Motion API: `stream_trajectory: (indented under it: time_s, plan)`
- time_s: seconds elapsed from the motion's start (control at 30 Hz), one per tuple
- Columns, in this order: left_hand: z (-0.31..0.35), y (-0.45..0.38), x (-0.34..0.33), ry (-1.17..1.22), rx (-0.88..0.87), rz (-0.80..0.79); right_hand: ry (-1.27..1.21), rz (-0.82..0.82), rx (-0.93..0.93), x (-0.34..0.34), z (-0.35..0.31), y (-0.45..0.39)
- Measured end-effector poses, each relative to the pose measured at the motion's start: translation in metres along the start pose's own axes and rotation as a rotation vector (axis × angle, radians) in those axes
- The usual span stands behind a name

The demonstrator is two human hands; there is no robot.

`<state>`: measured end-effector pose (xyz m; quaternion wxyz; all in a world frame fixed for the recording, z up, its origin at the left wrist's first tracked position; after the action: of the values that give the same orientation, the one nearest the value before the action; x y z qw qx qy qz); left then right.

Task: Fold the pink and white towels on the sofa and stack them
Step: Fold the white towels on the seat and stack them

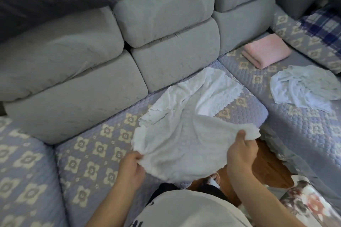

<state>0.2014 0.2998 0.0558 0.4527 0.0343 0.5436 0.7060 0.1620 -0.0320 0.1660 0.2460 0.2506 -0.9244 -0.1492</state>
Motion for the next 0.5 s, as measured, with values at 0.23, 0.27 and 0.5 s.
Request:
stream_trajectory:
  time_s: [0.23,0.27,0.5]
  plan:
    - [-0.038,0.035,-0.061,-0.290,-0.077,-0.215,0.407,-0.642,-0.032,-0.098,0.047,0.066]
    - [-0.039,0.042,-0.069,-0.457,-0.186,-0.206,0.399,-0.678,-0.031,-0.105,0.053,0.074]
    - [-0.027,0.072,-0.085,-1.098,-0.856,-0.377,0.172,-0.763,-0.132,-0.104,0.064,0.071]
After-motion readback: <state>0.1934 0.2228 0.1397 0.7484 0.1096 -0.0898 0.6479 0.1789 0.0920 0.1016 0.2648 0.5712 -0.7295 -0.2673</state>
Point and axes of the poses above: each hand's wrist, its own y-axis away from the middle knuckle, its own x-axis out of the back of the hand, z = x × y, the point moved 8 cm from there along -y, towards the middle knuckle, and after that the axes turned 6 degrees about y, right-handed, at the moved point
